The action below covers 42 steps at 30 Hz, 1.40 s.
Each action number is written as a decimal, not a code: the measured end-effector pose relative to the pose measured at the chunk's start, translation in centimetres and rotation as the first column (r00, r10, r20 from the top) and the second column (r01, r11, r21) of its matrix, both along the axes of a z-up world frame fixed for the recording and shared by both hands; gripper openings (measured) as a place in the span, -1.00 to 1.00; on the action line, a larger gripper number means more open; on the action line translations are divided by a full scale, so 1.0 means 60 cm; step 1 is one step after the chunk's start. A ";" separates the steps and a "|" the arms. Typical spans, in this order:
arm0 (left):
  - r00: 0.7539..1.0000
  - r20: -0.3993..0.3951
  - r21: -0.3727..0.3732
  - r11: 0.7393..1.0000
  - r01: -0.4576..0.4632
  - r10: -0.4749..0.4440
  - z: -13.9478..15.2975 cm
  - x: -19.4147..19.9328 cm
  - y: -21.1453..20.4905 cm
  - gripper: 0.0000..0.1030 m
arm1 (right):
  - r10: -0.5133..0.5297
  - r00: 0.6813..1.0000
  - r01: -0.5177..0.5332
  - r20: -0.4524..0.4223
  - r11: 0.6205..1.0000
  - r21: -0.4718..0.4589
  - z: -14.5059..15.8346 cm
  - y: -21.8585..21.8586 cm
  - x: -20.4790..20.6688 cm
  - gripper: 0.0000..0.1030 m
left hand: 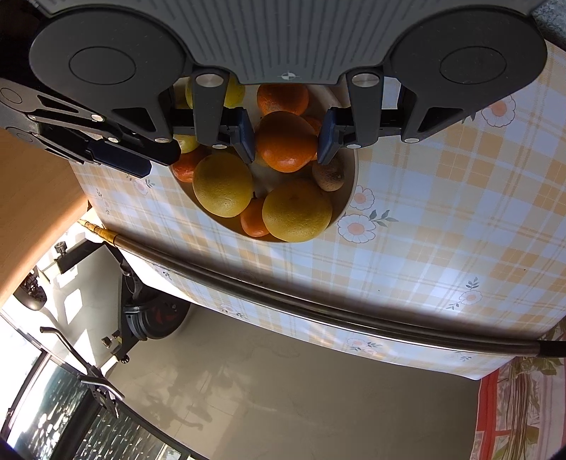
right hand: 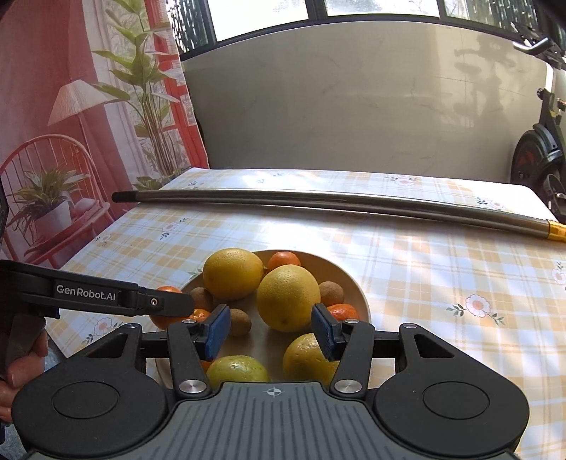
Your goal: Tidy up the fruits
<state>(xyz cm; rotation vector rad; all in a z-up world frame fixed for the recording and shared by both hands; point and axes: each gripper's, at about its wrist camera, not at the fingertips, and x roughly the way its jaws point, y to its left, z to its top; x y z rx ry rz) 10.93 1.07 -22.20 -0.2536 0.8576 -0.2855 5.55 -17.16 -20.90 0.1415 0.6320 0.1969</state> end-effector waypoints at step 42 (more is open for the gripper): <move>0.960 0.281 0.164 0.984 -0.072 0.024 0.135 -0.060 -0.008 1.00 | -0.139 0.990 0.135 0.016 0.979 0.154 0.034 -0.068 -0.022 0.99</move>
